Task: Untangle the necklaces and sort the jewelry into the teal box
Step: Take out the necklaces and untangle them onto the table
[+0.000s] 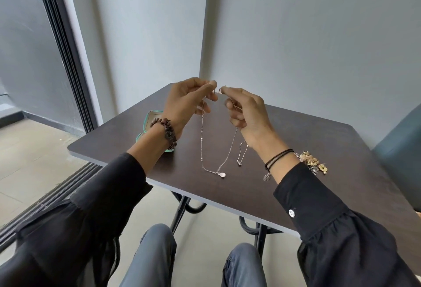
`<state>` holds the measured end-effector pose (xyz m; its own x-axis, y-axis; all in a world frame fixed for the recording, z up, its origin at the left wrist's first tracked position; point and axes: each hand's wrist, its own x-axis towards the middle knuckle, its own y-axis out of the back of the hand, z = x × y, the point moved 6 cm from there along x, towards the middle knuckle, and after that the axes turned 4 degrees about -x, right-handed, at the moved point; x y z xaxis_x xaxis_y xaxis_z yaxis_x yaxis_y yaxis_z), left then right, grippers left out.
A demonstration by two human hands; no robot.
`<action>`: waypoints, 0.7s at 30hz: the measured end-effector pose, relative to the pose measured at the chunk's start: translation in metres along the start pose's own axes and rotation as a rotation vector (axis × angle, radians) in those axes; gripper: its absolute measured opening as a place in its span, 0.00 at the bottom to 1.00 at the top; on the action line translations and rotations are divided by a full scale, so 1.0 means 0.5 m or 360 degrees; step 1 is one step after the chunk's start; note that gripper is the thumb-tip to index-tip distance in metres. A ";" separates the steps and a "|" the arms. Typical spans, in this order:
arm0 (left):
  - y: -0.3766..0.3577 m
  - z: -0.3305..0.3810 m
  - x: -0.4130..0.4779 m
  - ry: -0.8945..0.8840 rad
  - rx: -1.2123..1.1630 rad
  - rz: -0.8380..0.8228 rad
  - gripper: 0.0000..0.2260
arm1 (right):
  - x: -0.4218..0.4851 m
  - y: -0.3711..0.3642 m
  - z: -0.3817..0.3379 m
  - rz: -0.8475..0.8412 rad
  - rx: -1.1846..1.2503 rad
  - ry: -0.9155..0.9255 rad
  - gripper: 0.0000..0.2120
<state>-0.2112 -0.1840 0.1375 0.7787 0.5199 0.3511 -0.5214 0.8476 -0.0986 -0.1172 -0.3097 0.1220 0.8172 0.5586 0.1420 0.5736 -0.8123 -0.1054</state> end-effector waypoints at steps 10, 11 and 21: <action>-0.002 -0.030 0.076 0.0030 0.0037 -0.0040 0.14 | 0.069 -0.012 0.025 -0.0030 0.0091 -0.0059 0.07; -0.001 -0.045 0.086 0.0061 0.0083 -0.0054 0.13 | 0.080 -0.008 0.039 0.0006 0.0082 -0.0090 0.07; -0.005 -0.230 0.215 0.0278 0.0536 -0.0056 0.09 | 0.207 0.068 0.154 0.0293 -0.0442 -0.0151 0.06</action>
<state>-0.0861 -0.1178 0.0684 0.8306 0.5262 0.1820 -0.5563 0.7978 0.2324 -0.0086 -0.2667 0.0574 0.9147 0.4007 0.0521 0.3892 -0.9084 0.1527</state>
